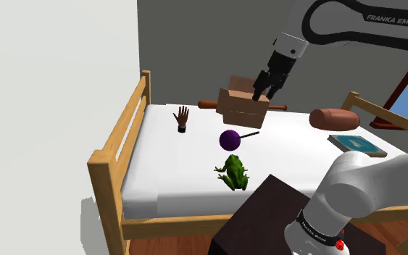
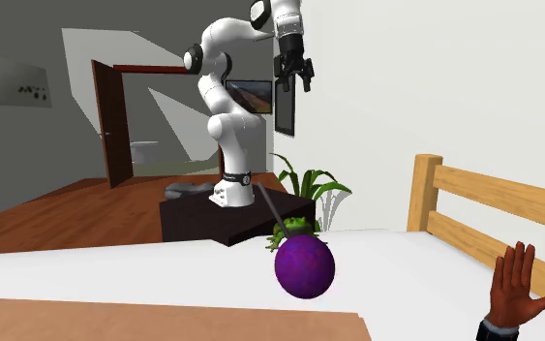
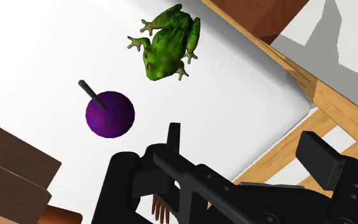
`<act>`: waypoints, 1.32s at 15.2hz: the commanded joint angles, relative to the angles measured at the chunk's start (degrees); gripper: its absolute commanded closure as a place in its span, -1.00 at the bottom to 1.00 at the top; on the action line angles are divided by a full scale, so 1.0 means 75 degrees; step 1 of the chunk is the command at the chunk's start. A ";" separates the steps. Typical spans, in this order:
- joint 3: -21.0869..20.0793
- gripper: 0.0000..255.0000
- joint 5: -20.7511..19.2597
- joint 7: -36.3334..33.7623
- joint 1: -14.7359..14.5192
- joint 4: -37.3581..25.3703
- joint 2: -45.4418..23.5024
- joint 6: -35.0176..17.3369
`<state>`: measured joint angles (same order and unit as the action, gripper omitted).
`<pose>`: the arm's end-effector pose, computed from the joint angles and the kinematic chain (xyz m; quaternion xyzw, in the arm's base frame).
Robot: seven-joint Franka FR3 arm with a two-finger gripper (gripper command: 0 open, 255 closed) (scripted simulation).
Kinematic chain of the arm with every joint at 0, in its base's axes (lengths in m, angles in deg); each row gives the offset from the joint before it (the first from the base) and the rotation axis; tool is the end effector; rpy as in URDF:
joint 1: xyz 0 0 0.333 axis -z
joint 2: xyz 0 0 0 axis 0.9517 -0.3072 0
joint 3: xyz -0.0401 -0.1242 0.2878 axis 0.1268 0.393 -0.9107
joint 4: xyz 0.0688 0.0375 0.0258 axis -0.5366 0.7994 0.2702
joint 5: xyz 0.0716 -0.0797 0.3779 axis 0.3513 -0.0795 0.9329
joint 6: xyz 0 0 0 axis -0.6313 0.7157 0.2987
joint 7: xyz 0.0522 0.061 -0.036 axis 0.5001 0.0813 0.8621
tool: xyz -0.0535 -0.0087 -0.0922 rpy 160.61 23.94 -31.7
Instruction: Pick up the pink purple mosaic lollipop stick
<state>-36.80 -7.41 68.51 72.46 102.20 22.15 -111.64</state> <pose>0.3132 -0.0315 0.6084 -0.9940 0.0677 -0.0820 0.0267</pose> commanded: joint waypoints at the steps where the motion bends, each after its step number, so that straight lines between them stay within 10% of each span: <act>1: 0.0000 -1.00 0.0000 0.0000 0.0000 0.0000 0.0000 0.0000; 20: 0.2804 -1.00 0.0358 0.2516 0.0018 0.1588 -0.2889 -0.5382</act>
<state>-17.31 -5.67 85.64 73.07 114.06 2.37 -149.69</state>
